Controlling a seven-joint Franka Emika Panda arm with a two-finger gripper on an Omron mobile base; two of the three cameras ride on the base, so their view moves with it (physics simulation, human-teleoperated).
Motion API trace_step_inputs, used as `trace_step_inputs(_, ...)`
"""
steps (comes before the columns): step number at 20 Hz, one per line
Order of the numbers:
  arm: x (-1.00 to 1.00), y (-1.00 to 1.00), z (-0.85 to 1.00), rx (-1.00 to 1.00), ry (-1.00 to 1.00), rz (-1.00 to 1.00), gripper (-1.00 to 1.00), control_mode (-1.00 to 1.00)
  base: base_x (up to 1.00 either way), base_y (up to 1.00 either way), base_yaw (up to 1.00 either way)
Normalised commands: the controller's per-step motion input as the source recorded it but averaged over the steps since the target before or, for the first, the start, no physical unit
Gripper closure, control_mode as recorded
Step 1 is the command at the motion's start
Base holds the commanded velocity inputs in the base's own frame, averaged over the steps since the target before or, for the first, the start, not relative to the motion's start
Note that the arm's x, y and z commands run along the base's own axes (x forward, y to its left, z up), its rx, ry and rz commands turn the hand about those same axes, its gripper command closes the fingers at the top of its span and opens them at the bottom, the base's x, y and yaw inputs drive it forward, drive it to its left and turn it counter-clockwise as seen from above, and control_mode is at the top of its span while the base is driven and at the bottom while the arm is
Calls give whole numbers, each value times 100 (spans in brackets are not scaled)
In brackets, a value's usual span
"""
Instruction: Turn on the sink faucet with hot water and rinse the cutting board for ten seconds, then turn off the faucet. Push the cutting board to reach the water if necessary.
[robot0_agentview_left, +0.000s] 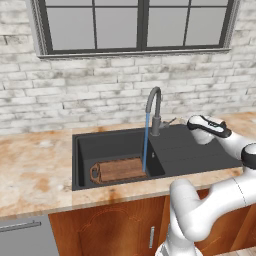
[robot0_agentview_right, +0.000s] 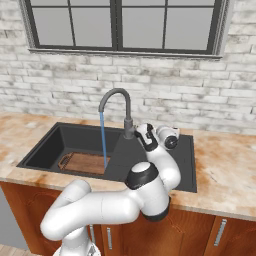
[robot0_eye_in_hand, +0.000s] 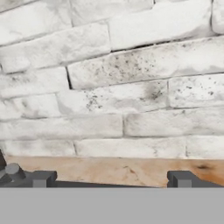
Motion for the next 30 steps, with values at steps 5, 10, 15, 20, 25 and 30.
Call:
trace_step_inputs(5, 0, 11, 0, 0, 0, 1, -100, -100, 0, 0, 0)
trace_step_inputs(10, 0, 0, 0, 0, 0, 1, -100, -100, 0, 0, 0)
trace_step_inputs(15, 6, 0, 0, 0, 0, 1, -100, -100, 0, 0, 0)
trace_step_inputs(20, 11, 0, 0, 0, 0, 0, -100, -100, 0, 0, 0)
trace_step_inputs(25, 0, 14, 0, 0, 0, 0, -100, -100, 0, 0, 0)
trace_step_inputs(30, 0, 24, 0, 0, 0, 3, -100, -100, 0, 0, 0)
